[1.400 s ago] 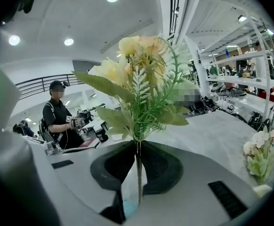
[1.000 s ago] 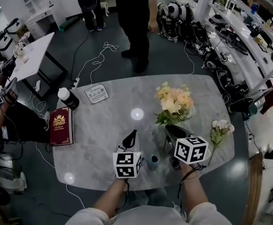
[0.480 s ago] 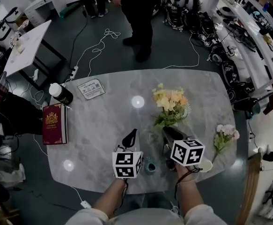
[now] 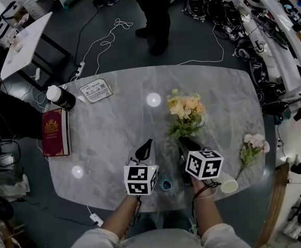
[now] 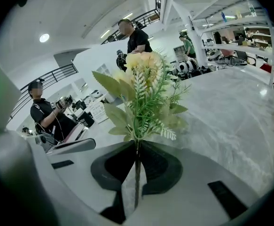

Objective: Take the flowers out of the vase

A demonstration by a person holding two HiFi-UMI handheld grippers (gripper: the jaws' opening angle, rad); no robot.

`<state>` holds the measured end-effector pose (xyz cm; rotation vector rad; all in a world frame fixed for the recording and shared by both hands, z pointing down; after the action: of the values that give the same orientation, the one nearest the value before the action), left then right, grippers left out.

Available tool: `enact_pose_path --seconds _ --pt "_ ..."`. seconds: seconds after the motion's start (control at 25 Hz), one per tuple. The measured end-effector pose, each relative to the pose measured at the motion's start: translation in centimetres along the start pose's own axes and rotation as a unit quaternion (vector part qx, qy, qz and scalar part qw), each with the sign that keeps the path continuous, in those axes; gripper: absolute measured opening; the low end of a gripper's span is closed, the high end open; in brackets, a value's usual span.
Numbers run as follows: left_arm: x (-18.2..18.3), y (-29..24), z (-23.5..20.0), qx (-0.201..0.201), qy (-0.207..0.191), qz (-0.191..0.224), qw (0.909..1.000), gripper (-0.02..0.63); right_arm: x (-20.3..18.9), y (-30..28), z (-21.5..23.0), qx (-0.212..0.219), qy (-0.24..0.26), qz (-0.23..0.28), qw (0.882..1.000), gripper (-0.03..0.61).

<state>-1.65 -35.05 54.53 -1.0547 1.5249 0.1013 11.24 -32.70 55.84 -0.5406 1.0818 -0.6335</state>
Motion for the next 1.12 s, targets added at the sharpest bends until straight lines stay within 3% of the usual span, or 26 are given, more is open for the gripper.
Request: enact_pose_path --seconds 0.68,1.12 --pt "-0.9 -1.4 -0.5 0.001 0.009 -0.005 0.9999 0.009 -2.4 -2.8 1.1 -0.016 0.000 -0.046 0.999 0.037" --pt "-2.0 -0.9 -1.6 0.007 0.012 -0.013 0.9998 0.009 -2.7 -3.9 1.2 -0.026 -0.015 -0.037 0.999 0.038"
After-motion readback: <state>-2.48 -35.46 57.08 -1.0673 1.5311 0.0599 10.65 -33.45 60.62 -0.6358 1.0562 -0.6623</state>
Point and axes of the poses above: the fingertips, and each gripper's own axes: y backward along the fingers, z to its right, x out of its top, the point moved 2 cm from there along y, backward along the fingers, and after that the axes turned 5 degrees about -x, right-handed, at the moved point
